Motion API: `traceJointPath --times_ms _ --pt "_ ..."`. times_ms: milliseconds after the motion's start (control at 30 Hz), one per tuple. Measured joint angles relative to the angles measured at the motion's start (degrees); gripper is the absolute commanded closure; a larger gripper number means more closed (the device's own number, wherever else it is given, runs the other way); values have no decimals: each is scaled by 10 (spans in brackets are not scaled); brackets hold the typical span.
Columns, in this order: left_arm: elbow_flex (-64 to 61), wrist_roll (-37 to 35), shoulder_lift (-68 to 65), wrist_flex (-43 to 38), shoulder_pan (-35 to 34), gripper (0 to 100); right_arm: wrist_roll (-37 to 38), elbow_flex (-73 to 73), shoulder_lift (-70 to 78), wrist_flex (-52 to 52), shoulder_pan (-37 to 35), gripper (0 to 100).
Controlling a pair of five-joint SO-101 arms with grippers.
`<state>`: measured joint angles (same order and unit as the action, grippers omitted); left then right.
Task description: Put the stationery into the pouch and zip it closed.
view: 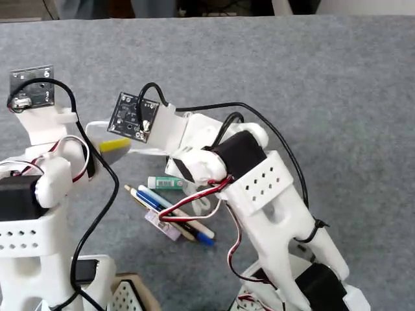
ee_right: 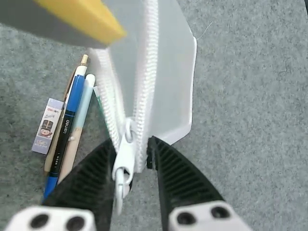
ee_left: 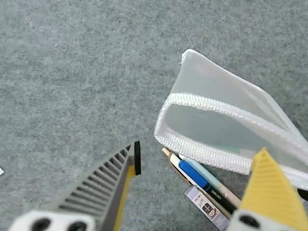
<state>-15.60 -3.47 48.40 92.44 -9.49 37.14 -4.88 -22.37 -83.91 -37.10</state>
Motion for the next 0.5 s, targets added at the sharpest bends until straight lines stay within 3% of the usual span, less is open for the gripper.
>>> traceJointPath --times_ms 500 --pt "-9 23 0 -30 -34 629 1 44 -32 -53 -1 986"
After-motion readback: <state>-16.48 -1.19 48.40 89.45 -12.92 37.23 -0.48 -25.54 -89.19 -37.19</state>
